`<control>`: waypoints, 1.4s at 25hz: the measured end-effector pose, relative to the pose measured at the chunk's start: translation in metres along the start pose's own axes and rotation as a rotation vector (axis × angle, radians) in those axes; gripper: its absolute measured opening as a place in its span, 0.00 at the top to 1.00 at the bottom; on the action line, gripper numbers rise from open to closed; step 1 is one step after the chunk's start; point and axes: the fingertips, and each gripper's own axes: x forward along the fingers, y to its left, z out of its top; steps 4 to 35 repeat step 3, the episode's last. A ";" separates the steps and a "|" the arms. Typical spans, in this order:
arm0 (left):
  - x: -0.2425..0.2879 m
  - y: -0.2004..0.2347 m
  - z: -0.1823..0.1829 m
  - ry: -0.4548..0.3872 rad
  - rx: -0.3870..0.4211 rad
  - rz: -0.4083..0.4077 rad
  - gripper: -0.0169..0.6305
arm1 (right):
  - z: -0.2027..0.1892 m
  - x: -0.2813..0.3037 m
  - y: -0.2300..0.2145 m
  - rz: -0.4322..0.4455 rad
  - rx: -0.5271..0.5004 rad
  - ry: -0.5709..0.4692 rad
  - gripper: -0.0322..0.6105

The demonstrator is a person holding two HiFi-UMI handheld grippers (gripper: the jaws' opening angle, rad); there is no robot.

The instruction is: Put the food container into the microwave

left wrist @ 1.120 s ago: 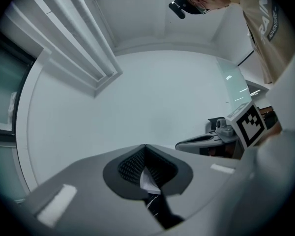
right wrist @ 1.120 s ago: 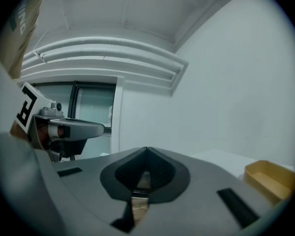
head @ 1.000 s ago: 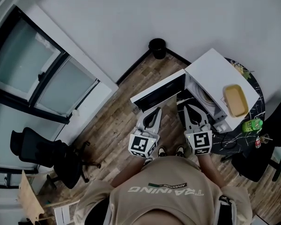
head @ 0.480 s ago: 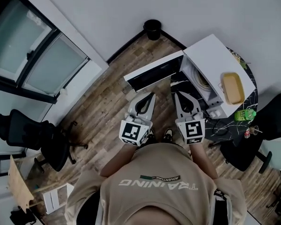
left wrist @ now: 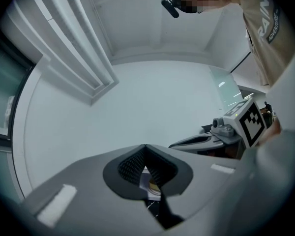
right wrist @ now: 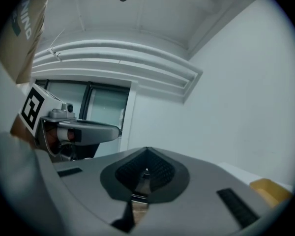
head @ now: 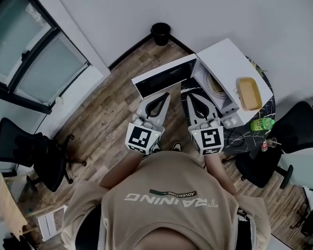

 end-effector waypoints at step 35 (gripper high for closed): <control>-0.001 -0.003 0.006 -0.005 0.003 -0.016 0.97 | 0.006 -0.002 0.003 -0.005 -0.007 -0.005 0.94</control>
